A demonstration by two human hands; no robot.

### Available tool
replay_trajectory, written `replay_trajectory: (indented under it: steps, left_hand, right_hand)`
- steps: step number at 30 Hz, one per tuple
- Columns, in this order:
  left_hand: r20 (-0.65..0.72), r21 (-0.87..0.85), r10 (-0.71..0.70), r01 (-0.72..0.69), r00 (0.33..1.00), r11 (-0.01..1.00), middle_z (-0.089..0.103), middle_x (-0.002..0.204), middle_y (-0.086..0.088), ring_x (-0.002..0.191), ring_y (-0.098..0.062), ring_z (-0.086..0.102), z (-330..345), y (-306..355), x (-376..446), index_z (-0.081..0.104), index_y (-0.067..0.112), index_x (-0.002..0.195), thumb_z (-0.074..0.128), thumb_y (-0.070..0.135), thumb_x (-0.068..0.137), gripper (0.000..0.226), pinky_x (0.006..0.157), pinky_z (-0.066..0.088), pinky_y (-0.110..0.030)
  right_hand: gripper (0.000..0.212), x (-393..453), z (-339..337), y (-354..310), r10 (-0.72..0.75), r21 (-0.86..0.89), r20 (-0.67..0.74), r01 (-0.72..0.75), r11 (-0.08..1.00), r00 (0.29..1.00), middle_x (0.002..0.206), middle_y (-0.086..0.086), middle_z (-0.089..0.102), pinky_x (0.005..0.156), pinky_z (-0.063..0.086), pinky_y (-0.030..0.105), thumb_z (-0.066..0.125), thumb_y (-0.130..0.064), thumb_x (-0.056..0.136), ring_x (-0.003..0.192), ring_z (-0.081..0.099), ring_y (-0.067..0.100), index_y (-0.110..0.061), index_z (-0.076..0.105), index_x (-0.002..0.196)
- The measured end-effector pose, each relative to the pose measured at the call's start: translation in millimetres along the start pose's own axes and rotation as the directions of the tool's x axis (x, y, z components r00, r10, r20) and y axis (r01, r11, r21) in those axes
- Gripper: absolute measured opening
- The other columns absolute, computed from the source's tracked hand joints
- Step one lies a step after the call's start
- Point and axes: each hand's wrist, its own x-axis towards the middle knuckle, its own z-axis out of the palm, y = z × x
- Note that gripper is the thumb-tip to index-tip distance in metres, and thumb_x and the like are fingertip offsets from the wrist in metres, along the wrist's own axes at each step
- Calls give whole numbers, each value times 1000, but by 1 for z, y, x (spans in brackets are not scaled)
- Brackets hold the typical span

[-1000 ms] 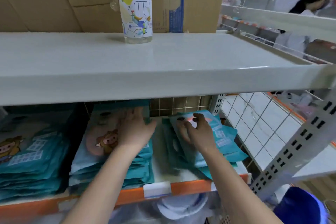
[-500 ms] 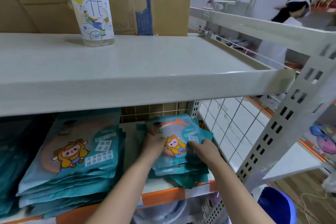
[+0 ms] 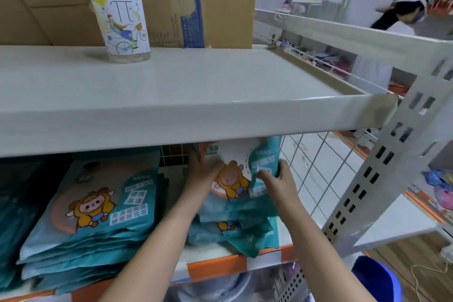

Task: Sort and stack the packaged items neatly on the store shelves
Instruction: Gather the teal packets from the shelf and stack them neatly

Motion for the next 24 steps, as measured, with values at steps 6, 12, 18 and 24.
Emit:
replay_trajectory:
  steps: [6, 12, 18, 24]
  left_hand:
    - [28, 80, -25, 22, 999, 997, 37, 147, 4, 132, -18, 39, -12, -15, -6, 14, 28, 150, 76, 30, 76, 97, 105, 38, -38]
    - [46, 183, -92, 82, 995, 980, 54, 134, 6, 119, -13, 54, -12, -48, 4, 34, 27, 140, 78, 64, 57, 102, 102, 45, -38]
    - [-49, 316, -47, 60, 998, 947, 55, 121, -1, 92, -14, 54, -12, 1, -14, 35, 11, 131, 66, 44, 85, 65, 76, 46, -27]
    - [-78, 488, -36, 70, 996, 870, 49, 85, 6, 67, -6, 46, -66, 60, -29, 47, 18, 106, 47, 39, 97, 23, 58, 40, -22]
  right_hand:
    - [43, -6, 11, 12, -10, 139, 105, -4, 990, 994, 107, 0, 62, 82, 50, 28, 64, -4, 83, 98, 59, 10, -22, 47, 117]
    - [41, -10, 13, 29, 12, 42, 106, -17, 999, 994, 109, -7, 60, 76, 45, 25, 64, -20, 87, 101, 57, 16, -28, 44, 122]
    - [41, -11, 7, -8, -68, -156, -5, 67, 986, 998, 100, -7, 60, 78, 52, 35, 62, -39, 87, 92, 63, 15, -20, 46, 120]
    - [17, -20, 32, -57, 16, -153, 101, -1, 988, 995, 97, 4, 68, 89, 51, 43, 39, -33, 96, 88, 66, 24, -28, 55, 96]
